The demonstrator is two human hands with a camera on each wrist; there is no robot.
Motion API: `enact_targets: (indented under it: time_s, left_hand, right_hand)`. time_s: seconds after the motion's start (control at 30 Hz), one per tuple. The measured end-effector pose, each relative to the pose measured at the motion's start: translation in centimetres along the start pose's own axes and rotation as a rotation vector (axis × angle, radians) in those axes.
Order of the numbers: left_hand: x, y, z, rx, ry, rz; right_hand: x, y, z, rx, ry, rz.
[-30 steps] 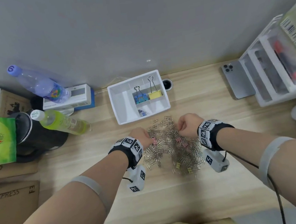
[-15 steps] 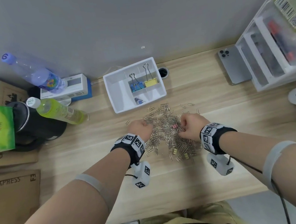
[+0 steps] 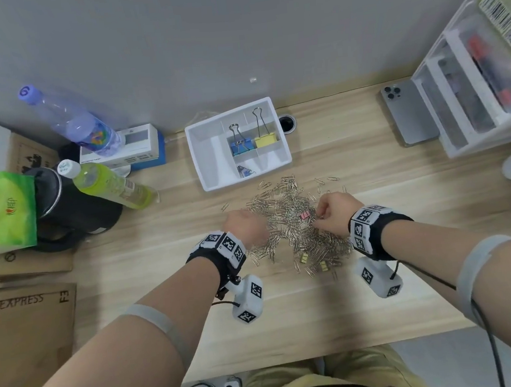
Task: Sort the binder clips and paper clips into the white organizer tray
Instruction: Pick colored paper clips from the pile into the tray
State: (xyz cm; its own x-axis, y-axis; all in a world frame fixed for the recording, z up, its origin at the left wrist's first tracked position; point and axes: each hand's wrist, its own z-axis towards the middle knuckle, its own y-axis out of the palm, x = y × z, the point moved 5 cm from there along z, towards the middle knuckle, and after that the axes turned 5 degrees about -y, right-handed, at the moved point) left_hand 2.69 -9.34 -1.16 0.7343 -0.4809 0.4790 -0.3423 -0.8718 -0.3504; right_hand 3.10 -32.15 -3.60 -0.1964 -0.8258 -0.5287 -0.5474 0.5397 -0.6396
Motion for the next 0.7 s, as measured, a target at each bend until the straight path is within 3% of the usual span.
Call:
enact_targets:
  time_s: [0.3,0.57,0.7]
  left_hand:
    - [-1.1,0.4,1.0,0.032,0.049,0.171]
    - [-1.6,1.0,1.3,-0.048,-0.059,0.148]
    - [-0.4,1.8,1.4,-0.076,0.007,0.187]
  right_hand:
    - [-0.8,0.6,0.1,-0.036,0.011,-0.247]
    - [-0.8,-0.3,-0.3,-0.102,0.050,-0.161]
    - [-0.7,-0.3,-0.5,-0.147,0.068,0.091]
